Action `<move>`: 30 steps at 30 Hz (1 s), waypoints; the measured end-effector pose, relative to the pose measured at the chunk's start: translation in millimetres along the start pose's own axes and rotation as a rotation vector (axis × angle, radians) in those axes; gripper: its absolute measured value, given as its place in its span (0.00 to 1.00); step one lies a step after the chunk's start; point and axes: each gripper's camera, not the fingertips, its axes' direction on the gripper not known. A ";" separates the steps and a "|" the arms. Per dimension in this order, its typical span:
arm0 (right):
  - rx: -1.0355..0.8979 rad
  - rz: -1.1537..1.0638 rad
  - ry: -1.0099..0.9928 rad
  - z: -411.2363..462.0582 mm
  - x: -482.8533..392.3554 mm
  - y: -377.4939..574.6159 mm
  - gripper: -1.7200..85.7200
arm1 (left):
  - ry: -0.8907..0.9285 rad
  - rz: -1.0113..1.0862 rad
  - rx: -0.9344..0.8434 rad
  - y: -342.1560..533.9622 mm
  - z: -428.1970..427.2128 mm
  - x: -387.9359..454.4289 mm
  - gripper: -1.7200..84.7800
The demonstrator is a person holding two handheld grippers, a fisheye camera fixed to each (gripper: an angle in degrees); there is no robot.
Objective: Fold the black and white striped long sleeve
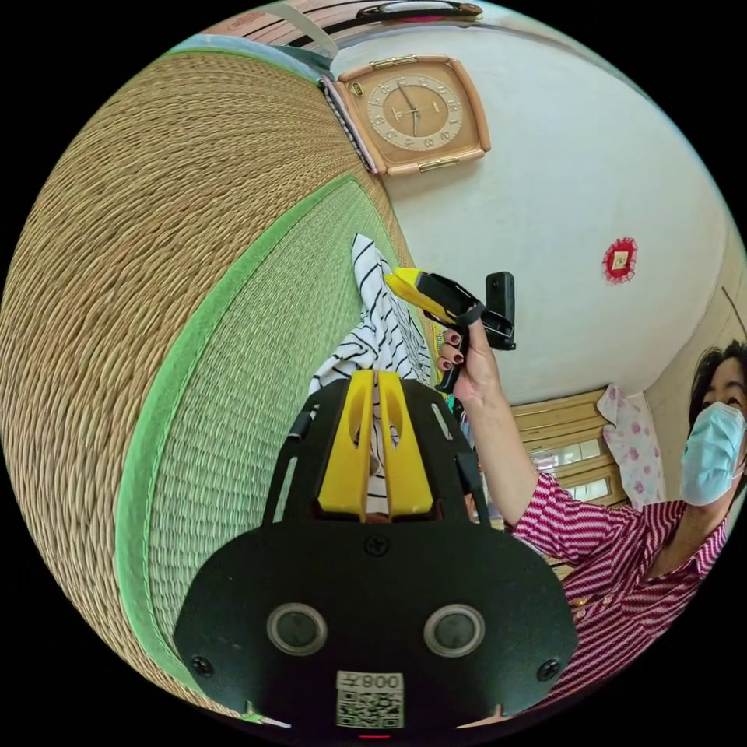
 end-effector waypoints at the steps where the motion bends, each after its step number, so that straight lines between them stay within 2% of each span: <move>1: -0.006 -0.002 -0.003 8.6 0.0 -6.8 0.11 | 0.006 0.005 0.003 -1.5 -4.0 -1.6 0.03; 11: -0.076 0.005 0.069 48.6 7.8 -30.5 0.04 | 0.042 0.038 0.010 -10.1 -24.0 -7.2 0.03; 16: 0.058 0.063 0.036 14.9 22.5 -30.0 0.03 | -0.014 0.072 0.045 -10.1 -33.8 -0.8 0.02; 21: 0.015 0.119 -0.003 32.0 39.9 -39.0 0.03 | -0.038 0.037 0.054 -8.6 -35.4 -3.6 0.02; 24: 0.065 0.132 -0.065 24.6 43.2 -35.0 0.03 | -0.046 0.057 0.059 -4.6 -39.8 5.3 0.02; 30: 0.183 0.103 -0.042 -42.4 33.5 26.7 0.02 | -0.038 0.184 0.007 -10.8 -29.4 44.0 0.02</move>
